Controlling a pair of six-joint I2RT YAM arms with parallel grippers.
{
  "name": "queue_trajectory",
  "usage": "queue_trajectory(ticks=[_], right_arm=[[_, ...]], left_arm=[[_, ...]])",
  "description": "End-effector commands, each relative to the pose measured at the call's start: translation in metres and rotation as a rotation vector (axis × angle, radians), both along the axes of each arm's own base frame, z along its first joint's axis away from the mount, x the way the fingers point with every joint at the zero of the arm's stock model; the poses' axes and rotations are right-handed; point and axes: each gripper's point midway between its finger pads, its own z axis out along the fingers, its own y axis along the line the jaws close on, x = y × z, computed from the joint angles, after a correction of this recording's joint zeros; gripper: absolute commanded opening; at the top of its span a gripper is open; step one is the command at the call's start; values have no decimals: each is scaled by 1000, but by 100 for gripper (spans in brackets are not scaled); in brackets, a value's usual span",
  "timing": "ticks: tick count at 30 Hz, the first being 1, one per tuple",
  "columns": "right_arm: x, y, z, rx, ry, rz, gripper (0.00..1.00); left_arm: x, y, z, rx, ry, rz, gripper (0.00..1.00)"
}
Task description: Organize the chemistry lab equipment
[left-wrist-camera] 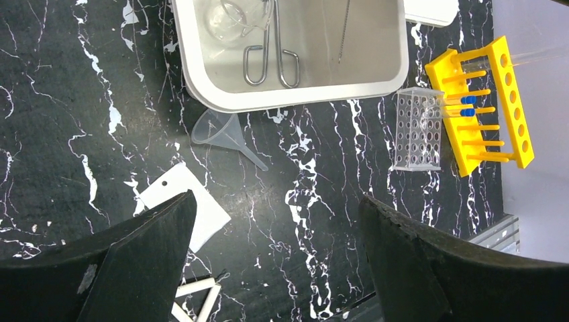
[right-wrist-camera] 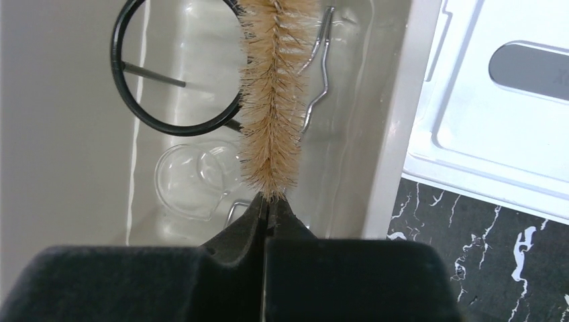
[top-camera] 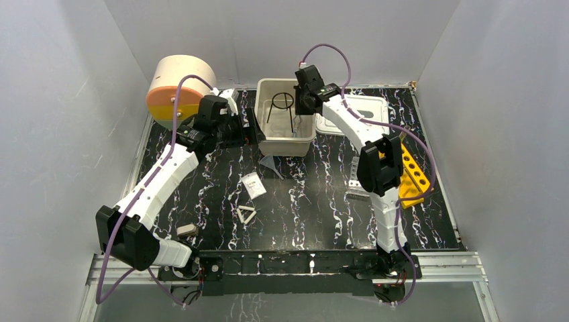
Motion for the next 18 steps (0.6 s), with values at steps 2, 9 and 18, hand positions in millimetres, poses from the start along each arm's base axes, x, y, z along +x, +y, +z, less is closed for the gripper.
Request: queue_trajectory(ticks=[2,9,18], right_arm=[[15,-1,9,-64,-84,-51,6],[17,0,15,-71,-98,-82,18],[12,9,53,1,-164,-35,32]], left_arm=[[-2,8,-8,34,16,7,90],[-3,13,-14,55,31,24,90],[1,7,-2,27,5,10,90]])
